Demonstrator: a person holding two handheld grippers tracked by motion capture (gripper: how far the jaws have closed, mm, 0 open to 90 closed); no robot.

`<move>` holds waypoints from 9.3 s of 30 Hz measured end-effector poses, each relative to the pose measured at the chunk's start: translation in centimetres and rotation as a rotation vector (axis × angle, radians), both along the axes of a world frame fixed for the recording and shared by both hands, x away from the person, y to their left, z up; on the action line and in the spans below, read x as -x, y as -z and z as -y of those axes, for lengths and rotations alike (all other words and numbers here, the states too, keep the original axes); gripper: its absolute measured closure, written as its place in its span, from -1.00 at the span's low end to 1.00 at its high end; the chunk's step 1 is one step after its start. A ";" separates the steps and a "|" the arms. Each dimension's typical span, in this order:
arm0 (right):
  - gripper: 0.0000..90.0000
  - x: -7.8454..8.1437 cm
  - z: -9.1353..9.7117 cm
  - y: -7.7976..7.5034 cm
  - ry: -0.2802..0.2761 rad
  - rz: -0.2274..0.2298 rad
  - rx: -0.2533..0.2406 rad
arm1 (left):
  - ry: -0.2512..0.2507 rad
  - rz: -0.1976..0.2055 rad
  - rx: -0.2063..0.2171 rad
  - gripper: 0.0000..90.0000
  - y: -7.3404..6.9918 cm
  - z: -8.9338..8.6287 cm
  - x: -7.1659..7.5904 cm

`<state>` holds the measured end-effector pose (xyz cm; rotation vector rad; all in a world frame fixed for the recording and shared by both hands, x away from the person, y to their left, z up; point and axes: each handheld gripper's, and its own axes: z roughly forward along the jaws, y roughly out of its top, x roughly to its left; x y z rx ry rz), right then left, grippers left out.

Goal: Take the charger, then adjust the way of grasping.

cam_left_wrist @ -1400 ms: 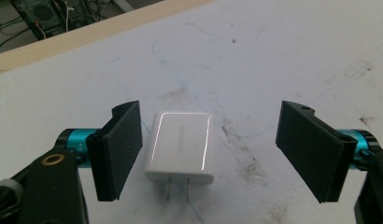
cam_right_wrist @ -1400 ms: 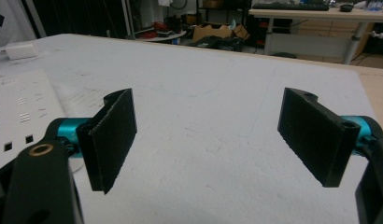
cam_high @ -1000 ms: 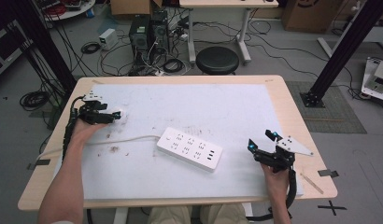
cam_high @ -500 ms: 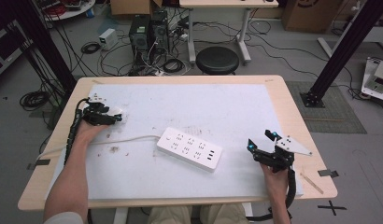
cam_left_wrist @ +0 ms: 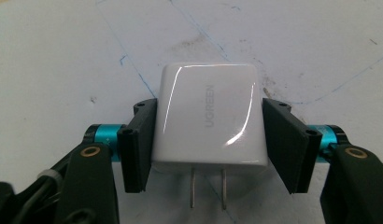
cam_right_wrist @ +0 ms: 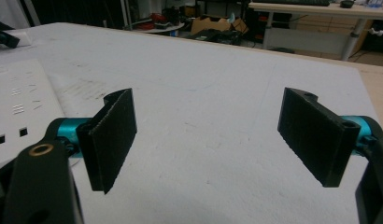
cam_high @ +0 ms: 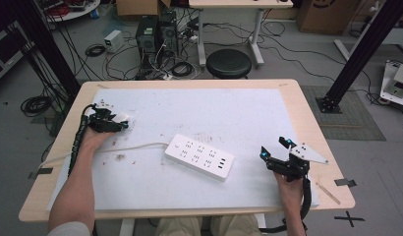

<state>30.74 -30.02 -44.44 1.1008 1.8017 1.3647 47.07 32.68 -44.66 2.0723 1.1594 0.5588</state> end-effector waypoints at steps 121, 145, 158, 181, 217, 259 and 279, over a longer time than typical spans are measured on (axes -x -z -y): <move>-0.54 -1.6 -6.4 -4.0 -0.509 -0.251 -0.197 | 0.472 0.716 -0.299 -0.06 -3.2 25.5 19.4; -0.54 -1.6 -10.1 -3.5 -0.718 -0.351 -0.352 | 0.594 0.976 -0.286 -0.06 -2.6 27.8 21.5; -0.54 -1.6 -11.0 -2.9 -0.746 -0.358 -0.376 | 0.627 0.987 -0.270 -0.06 -2.6 28.4 21.8; -0.01 -1.4 -10.7 -2.5 -0.794 -0.329 -0.422 | 0.648 1.001 -0.265 -0.06 -2.9 29.1 22.0; 0.40 -1.1 -10.8 -2.4 -0.801 -0.315 -0.411 | 0.650 0.981 -0.270 -0.06 -2.8 29.1 21.9; 0.40 -1.1 -10.5 -2.3 -0.769 -0.292 -0.398 | 0.663 0.848 -0.163 -0.44 -3.8 28.5 21.9; 0.40 -1.0 -9.1 -2.4 -0.699 -0.258 -0.374 | 0.503 0.545 0.232 -0.47 -4.2 21.5 20.6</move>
